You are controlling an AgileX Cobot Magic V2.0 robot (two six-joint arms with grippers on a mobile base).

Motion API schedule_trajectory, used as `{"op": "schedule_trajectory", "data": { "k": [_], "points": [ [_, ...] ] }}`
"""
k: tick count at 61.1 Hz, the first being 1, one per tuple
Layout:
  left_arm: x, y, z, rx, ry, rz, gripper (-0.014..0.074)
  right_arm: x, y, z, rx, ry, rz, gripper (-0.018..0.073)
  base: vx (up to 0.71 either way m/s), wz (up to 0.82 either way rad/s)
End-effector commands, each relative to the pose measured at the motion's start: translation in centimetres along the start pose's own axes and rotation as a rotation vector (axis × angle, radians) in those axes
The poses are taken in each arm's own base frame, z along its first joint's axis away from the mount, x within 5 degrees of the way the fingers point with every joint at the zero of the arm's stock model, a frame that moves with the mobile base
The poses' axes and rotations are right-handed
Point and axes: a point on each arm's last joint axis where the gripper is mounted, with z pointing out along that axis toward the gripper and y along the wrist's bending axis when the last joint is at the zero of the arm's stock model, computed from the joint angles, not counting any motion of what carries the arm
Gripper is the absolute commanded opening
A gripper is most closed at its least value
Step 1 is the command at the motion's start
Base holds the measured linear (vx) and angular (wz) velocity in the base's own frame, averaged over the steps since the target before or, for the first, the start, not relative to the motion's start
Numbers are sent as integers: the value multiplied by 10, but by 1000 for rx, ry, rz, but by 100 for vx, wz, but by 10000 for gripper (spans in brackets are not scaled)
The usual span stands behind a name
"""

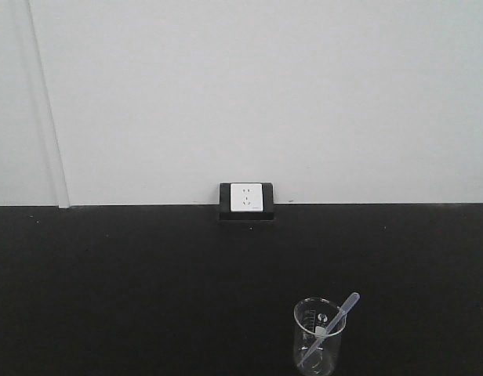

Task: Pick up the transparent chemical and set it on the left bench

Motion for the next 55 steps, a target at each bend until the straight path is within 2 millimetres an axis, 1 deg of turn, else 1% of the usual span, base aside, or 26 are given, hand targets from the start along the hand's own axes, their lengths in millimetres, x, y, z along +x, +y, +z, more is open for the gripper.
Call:
{"op": "schedule_trajectory", "data": {
  "k": [1,13,16,18,25,27,30,35,36,40,42,43,44,50,55],
  "points": [
    [-3,0,-1,-2,-81,-9,-3,-6,2,-1,-18,-93,-14,-8,0,0],
    [-3,0,-1,-2,-81,-9,-3,-7,2,-1,-21,-103,-14,-8,0,0],
    [-3,0,-1,-2,-81,-9,-3,-10,3,-1,-27,-128,-14,-8,0,0],
    [-3,0,-1,-2,-81,-9,-3,-14,4,-2,-40,-177,-15,-8,0,0],
    [-3,0,-1,-2,-81,-9,-3,-41,8,-10,-91,-394,-19,-8,0,0],
    [-3,0,-1,-2,-81,-9,-3,-53,9,-14,-104,-468,-19,-8,0,0],
    [-3,0,-1,-2,-81,-9,-3,-70,10,-20,-110,-532,-21,-8,0,0],
    [-3,0,-1,-2,-81,-9,-3,-93,9,-21,-101,-534,-21,-8,0,0],
    [-3,0,-1,-2,-81,-9,-3,-100,8,-22,-98,-536,-21,-8,0,0],
    [-3,0,-1,-2,-81,-9,-3,-115,7,-15,-87,-484,-20,-8,0,0],
    [-3,0,-1,-2,-81,-9,-3,-126,7,-12,-82,-467,-20,-8,0,0],
    [-3,0,-1,-2,-81,-9,-3,-132,7,-7,-79,-445,-19,-8,0,0],
    [-3,0,-1,-2,-81,-9,-3,-134,7,-3,-78,-425,-19,-8,0,0],
    [-3,0,-1,-2,-81,-9,-3,-159,7,20,-77,-367,-19,-8,0,0],
    [-3,0,-1,-2,-81,-9,-3,-169,8,42,-85,-326,-18,-8,0,0]
  ]
}}
